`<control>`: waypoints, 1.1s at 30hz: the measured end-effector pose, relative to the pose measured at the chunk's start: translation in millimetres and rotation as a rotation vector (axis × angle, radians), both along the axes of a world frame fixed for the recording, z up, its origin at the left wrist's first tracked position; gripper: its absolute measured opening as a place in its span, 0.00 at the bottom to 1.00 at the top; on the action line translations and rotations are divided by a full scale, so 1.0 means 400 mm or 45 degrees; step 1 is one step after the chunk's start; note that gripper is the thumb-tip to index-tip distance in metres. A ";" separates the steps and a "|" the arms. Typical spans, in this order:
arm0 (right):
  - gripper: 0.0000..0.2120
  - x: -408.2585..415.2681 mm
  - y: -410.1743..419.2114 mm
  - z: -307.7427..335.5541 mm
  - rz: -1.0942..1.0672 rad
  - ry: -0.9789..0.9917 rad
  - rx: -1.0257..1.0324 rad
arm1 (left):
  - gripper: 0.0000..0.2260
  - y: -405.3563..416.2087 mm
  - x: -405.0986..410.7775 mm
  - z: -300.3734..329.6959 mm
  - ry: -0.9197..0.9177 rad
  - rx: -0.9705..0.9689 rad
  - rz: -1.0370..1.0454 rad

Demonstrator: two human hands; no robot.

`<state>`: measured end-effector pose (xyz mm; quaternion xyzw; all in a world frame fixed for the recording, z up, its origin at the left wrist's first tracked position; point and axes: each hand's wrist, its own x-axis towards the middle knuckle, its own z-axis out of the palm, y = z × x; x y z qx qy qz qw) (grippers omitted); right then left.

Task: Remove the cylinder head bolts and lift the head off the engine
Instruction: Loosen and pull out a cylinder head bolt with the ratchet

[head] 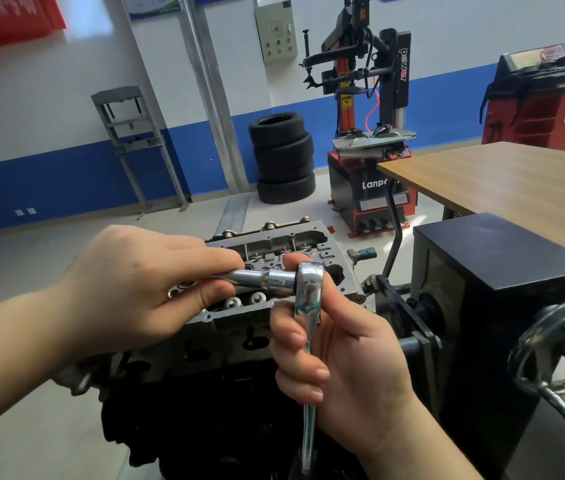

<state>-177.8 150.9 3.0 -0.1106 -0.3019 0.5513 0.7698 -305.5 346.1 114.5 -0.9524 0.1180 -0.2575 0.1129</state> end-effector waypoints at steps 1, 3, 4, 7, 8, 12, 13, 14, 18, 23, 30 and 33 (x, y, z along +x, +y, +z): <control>0.16 0.001 -0.004 0.003 -0.010 -0.028 -0.007 | 0.14 -0.002 0.000 -0.003 0.006 -0.044 0.008; 0.18 -0.001 -0.011 0.010 -0.073 -0.099 -0.052 | 0.14 -0.008 0.000 -0.009 0.038 -0.159 0.032; 0.19 -0.004 -0.011 0.015 -0.133 -0.138 -0.092 | 0.13 -0.011 0.001 -0.012 0.065 -0.227 0.046; 0.20 -0.025 -0.009 0.030 -0.465 -0.296 -0.282 | 0.16 -0.022 0.007 -0.019 0.143 -0.366 0.102; 0.21 -0.031 -0.009 0.035 -0.601 -0.371 -0.350 | 0.17 -0.027 0.009 -0.020 0.157 -0.376 0.112; 0.19 -0.053 -0.025 0.060 -1.066 -0.574 -0.372 | 0.16 -0.043 0.014 -0.025 0.141 -0.395 0.040; 0.17 -0.055 -0.030 0.069 -1.152 -0.575 -0.351 | 0.16 -0.046 0.017 -0.026 0.129 -0.405 0.009; 0.15 -0.055 -0.035 0.080 -1.211 -0.575 -0.339 | 0.15 -0.050 0.022 -0.025 0.112 -0.416 -0.015; 0.08 -0.029 -0.039 0.142 -1.322 -0.740 -0.316 | 0.14 -0.060 0.060 -0.001 -0.060 -0.310 0.007; 0.12 0.078 -0.061 0.287 -1.505 -1.192 -0.367 | 0.34 -0.012 0.112 0.040 -0.156 -0.546 0.315; 0.10 0.259 -0.114 0.429 -1.712 -1.503 -0.581 | 0.34 0.077 0.150 -0.019 0.388 -0.504 0.716; 0.16 0.313 -0.130 0.446 -1.785 -1.616 -0.699 | 0.42 0.039 0.143 -0.104 0.580 -0.366 0.514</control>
